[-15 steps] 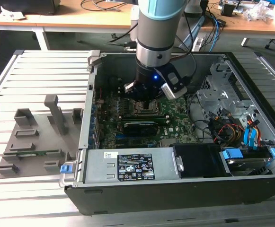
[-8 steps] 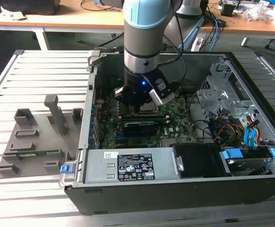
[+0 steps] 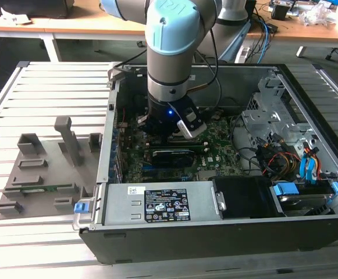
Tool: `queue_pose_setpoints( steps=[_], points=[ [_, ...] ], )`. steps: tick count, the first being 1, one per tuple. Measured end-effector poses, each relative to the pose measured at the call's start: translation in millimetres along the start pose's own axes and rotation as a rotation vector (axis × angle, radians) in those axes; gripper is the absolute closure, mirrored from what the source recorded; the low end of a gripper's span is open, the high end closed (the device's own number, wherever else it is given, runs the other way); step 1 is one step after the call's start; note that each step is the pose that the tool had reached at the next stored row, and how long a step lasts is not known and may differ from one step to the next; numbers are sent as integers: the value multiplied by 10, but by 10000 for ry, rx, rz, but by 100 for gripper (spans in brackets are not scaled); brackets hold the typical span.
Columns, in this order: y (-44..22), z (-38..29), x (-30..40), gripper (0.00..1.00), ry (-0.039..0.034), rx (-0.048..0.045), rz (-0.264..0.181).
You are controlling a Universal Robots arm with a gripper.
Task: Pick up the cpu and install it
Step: 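Install the second cpu locking lever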
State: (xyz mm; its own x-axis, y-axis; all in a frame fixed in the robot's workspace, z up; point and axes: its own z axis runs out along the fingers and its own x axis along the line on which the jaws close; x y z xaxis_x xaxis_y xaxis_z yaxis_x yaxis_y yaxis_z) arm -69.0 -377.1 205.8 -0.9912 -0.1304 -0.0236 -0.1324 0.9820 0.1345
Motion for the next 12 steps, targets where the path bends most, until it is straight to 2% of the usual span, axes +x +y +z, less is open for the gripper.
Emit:
queue_pose_setpoints(
  steps=[1,2,3,5,9,10,11,12],
  points=[
    [3,18,23,89,-19,-134,0],
    [5,37,36,89,-28,-223,-1],
    [6,47,39,89,-38,-287,-3],
    [10,63,45,89,-49,-356,-7],
    [19,83,46,89,-55,-348,-11],
    [20,72,47,89,-62,-293,-13],
    [29,19,45,89,-54,-204,-14],
    [41,-7,41,89,-47,-149,-14]
  ],
)
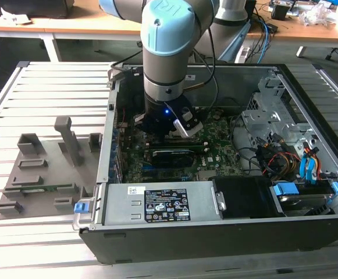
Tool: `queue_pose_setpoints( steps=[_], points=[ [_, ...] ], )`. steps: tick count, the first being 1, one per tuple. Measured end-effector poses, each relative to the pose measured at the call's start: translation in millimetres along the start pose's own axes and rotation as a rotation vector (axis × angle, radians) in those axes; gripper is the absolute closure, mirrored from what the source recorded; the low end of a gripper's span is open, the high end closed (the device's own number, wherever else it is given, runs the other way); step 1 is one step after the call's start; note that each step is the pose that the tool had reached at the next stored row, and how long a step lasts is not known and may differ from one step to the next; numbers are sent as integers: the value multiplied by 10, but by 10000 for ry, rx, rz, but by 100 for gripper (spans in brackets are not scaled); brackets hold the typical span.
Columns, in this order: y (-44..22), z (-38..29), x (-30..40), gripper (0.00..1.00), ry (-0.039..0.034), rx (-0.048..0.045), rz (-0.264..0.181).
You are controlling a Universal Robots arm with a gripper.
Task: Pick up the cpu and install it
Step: 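Install the second cpu locking lever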
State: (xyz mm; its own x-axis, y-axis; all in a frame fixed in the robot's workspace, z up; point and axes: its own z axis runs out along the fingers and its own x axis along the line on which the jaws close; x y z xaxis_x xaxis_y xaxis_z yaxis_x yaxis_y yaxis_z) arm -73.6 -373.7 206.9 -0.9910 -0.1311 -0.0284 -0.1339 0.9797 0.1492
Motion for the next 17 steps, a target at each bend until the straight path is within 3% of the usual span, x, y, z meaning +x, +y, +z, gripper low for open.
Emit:
queue_pose_setpoints(
  steps=[2,9,10,11,14,17],
  points=[
    [37,-16,-36,89,12,84,-1],
    [166,-8,-264,89,86,479,-2],
    [223,-9,-352,89,122,724,-2],
    [332,-113,-390,89,177,1122,-5],
    [384,-165,-409,89,199,1291,-7],
    [487,-203,-462,89,239,1591,-9]
  ],
)
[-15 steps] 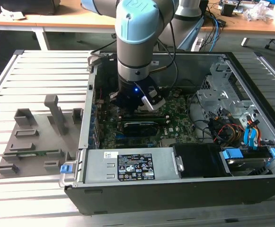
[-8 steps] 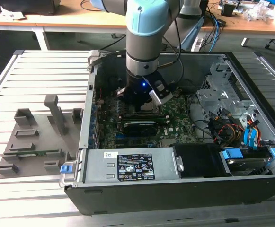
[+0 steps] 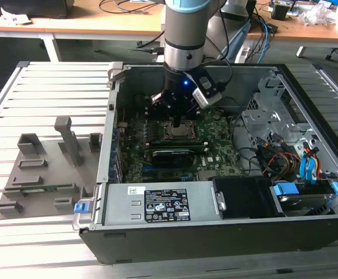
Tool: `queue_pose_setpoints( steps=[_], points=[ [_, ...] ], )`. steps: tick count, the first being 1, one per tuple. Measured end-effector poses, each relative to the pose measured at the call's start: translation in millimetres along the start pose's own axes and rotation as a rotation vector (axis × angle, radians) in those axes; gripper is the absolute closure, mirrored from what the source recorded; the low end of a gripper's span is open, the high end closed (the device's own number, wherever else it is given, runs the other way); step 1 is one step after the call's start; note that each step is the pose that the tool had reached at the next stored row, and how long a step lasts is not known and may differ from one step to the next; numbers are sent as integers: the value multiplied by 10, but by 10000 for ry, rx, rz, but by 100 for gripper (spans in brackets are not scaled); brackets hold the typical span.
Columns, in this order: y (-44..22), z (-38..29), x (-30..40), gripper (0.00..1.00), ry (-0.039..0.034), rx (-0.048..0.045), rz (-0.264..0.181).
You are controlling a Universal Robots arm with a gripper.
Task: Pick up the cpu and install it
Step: 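Install the second cpu locking lever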
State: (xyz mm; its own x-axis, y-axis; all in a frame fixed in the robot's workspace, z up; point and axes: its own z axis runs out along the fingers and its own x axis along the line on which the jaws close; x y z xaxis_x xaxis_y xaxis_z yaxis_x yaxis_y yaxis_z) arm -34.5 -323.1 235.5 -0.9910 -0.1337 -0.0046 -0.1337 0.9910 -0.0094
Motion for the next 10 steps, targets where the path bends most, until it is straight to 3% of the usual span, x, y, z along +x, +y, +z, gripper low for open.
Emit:
queue_pose_setpoints(
  steps=[3,6,8,10],
  points=[
    [37,-88,-16,89,13,94,-1],
    [47,-265,-23,89,17,118,0],
    [48,-324,-24,89,19,126,-1],
    [48,-328,-24,89,17,125,-1]
  ],
)
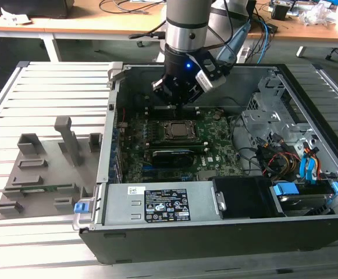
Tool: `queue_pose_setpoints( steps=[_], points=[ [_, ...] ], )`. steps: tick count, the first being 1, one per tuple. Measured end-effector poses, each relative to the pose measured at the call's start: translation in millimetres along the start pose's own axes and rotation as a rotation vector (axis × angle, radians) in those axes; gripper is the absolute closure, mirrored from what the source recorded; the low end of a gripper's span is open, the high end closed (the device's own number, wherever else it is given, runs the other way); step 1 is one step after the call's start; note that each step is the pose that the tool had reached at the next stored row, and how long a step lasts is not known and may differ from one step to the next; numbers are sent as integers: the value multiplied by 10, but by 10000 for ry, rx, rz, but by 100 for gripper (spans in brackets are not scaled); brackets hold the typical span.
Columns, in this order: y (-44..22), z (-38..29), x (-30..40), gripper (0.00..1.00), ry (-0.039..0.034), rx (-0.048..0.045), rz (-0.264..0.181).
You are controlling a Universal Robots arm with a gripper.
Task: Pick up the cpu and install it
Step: 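Install the second cpu locking lever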
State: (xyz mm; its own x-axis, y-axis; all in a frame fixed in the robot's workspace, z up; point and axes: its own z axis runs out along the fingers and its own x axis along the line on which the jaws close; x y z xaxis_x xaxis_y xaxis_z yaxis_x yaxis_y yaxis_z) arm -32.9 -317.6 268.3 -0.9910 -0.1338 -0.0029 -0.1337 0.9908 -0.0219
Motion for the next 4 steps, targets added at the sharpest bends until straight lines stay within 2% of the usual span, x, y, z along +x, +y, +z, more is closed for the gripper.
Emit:
queue_pose_setpoints(
  steps=[4],
  points=[
    [0,0,0,89,1,4,0]
  ],
)
